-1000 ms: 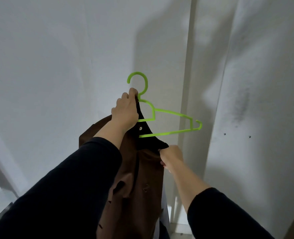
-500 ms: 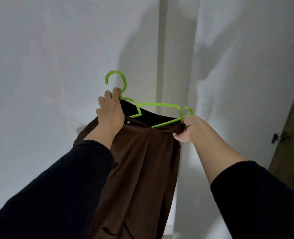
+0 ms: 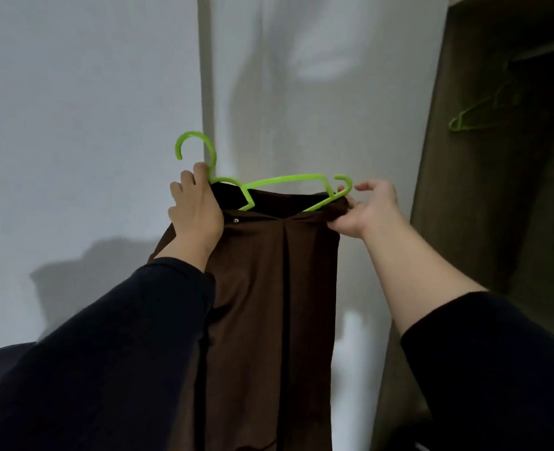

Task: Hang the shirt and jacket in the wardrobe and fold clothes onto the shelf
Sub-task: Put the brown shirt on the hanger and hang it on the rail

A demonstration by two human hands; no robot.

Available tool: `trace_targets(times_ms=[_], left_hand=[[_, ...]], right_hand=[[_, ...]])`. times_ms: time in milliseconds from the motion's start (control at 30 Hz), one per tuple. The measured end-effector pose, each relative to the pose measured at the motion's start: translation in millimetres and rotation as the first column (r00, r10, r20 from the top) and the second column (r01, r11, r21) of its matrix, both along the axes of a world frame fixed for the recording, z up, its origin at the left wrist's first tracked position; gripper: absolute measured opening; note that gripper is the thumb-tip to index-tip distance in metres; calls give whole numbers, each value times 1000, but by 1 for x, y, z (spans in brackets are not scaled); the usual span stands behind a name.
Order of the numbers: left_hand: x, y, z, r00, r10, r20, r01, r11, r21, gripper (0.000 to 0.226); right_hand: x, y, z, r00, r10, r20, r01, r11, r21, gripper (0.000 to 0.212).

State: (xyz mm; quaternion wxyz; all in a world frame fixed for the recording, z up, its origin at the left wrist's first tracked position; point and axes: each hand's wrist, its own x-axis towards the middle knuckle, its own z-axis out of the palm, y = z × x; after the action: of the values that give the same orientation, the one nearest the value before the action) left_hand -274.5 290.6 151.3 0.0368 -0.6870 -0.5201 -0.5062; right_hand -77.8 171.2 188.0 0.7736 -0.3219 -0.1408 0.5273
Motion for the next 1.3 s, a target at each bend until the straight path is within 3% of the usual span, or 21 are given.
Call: trace_targets(times_ms=[133, 233, 300, 367, 467, 567, 633, 700, 767, 867, 1033, 1100, 1167, 1300], left_hand=[[30, -17, -3, 998, -39, -45, 40, 999, 23, 46], [44, -27, -3, 990, -105, -93, 111, 992, 59, 46], [51, -33, -4, 981, -151, -120, 161, 984, 82, 44], [61, -42, -5, 969, -176, -172, 194, 977, 92, 42], [83, -57, -5, 925, -189, -329, 237, 965, 113, 40], [108, -69, -7, 891, -207, -404, 271, 957, 107, 41], [121, -72, -6, 899, -217, -381, 271, 958, 94, 43], [132, -75, -3, 905, -235, -355, 282, 955, 88, 43], [142, -78, -1, 903, -256, -346, 304, 949, 89, 42], [158, -83, -2, 889, -306, -342, 354, 931, 87, 39], [181, -85, -2, 851, -430, -300, 469, 881, 68, 33], [188, -83, -1, 834, -472, -287, 511, 857, 74, 28], [194, -79, -2, 809, -514, -284, 554, 829, 78, 26], [201, -63, -3, 721, -638, -271, 673, 737, 56, 27]], right_hand=[[26, -30, 8, 994, -18, 110, 22, 999, -35, 24], [47, -51, 12, 990, -36, 137, 50, 994, -102, 22], [65, -58, 13, 980, -105, 169, 130, 982, -140, 20], [78, -60, 13, 932, -180, 313, 248, 949, -193, 29], [87, -60, 9, 733, -286, 617, 479, 861, -170, 38], [88, -63, 9, 554, -336, 762, 551, 834, -33, 41], [87, -68, 7, 431, -266, 863, 525, 851, 0, 46], [89, -73, 1, 160, -71, 985, 569, 821, -34, 42], [94, -77, -10, -116, 138, 984, 684, 729, -22, 32], [104, -82, -23, -310, 300, 902, 764, 644, 48, 25], [122, -92, -29, -647, 345, 680, 699, 625, 349, 45], [128, -92, -28, -680, 282, 677, 611, 729, 310, 42], [132, -95, -29, -614, 238, 753, 557, 806, 200, 37], [142, -103, -32, -690, 274, 670, 580, 763, 286, 41]])
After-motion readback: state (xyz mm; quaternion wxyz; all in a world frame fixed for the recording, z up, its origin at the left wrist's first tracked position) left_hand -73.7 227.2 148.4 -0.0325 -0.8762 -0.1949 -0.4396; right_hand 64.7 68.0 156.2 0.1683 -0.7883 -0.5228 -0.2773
